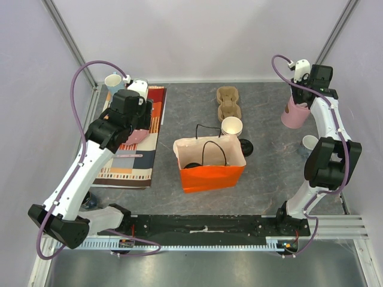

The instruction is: Pack the takeout coffee

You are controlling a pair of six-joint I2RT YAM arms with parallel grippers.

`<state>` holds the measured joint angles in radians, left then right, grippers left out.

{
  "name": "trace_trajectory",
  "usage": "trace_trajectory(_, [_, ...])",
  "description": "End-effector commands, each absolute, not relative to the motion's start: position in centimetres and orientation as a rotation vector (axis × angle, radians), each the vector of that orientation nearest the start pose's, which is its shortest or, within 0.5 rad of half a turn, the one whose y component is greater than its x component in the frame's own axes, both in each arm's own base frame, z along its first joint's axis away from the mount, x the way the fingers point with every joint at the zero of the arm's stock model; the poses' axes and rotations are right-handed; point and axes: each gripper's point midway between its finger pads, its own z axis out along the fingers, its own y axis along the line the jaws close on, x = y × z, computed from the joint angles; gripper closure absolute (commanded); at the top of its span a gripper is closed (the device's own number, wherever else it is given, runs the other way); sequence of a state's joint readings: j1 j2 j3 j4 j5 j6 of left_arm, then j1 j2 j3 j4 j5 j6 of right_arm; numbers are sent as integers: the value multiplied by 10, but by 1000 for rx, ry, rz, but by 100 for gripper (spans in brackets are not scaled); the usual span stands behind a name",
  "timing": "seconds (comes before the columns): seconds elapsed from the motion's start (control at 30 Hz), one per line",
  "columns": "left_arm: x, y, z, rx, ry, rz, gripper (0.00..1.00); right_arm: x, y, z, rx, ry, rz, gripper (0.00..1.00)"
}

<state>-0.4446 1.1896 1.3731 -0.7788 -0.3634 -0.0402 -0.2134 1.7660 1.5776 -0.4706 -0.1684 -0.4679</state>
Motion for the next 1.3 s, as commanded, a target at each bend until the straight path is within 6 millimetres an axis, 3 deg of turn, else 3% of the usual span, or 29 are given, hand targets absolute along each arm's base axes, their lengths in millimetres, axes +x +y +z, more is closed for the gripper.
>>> trace_trajectory(0.0, [325, -87, 297, 234, 2098, 104, 34, 484, -96, 224, -365, 2143, -216, 100])
trace_trajectory(0.3, [327, -89, 301, 233, 2090, 93, 34, 474, -104, 252, -314, 2105, -286, 100])
trace_trajectory(0.4, [326, -88, 302, 234, 2089, 94, 34, 475, -107, 247, -313, 2113, -285, 99])
trace_trajectory(0.43, [325, -88, 301, 237, 2090, 98, 34, 477, -108, 241, -305, 2124, -281, 80])
trace_trajectory(0.53, [323, -86, 300, 242, 2089, 105, 35, 481, -107, 233, -312, 2132, -250, 63])
trace_trajectory(0.7, [320, -84, 297, 246, 2095, 108, 35, 469, -97, 218, -419, 2158, -215, 51])
trace_trajectory(1.07, [321, -88, 293, 255, 2107, 96, 35, 489, -102, 219, -414, 2138, -231, 47])
trace_trajectory(1.2, [322, -89, 290, 259, 2114, 98, 35, 502, -91, 216, -406, 2132, -168, 65])
trace_trajectory(1.27, [323, -88, 291, 260, 2112, 100, 36, 503, -88, 216, -425, 2134, -184, 67])
